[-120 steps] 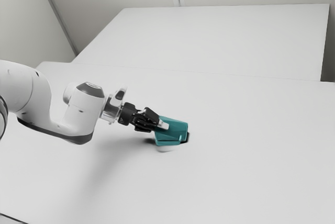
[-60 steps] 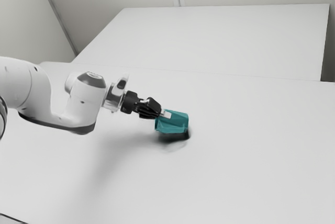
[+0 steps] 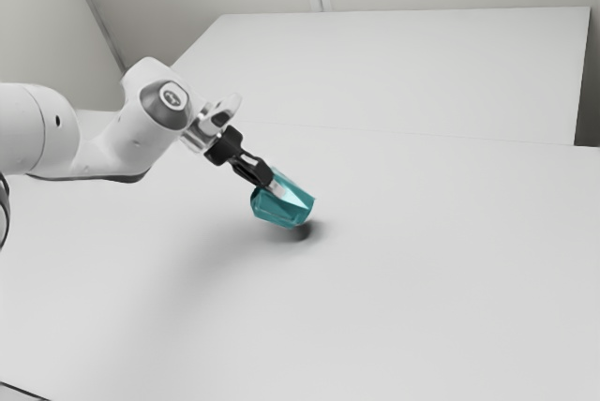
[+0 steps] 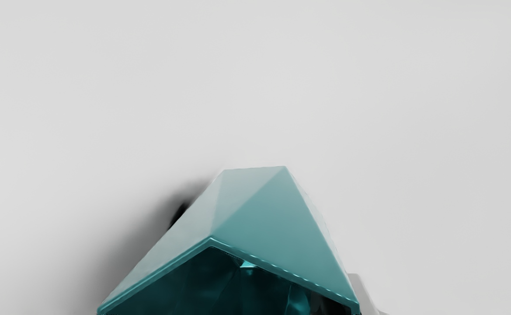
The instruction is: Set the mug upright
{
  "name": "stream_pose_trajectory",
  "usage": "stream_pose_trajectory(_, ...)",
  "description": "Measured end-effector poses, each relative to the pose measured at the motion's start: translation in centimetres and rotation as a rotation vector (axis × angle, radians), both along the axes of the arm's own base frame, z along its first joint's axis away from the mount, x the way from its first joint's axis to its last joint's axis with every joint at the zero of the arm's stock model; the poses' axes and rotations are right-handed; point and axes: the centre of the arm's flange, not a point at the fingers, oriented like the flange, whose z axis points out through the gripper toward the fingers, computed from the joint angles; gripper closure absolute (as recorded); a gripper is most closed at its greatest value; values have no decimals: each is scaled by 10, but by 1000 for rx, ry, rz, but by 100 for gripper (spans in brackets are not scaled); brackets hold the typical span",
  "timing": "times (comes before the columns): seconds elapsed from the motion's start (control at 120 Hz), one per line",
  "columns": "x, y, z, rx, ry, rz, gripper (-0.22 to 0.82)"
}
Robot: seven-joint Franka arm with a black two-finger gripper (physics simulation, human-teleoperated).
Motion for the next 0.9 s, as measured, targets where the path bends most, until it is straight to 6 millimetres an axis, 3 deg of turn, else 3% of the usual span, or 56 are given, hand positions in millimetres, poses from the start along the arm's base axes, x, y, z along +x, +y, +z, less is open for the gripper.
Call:
stream_pose_trajectory(0.133, 8, 5, 24, 142, 12, -76, 79)
stream_pose_trajectory(0.333, 5, 11, 30, 302, 81, -122, 79)
stream_pose_trajectory(0.9, 1, 8, 7, 481, 202, -51, 79)
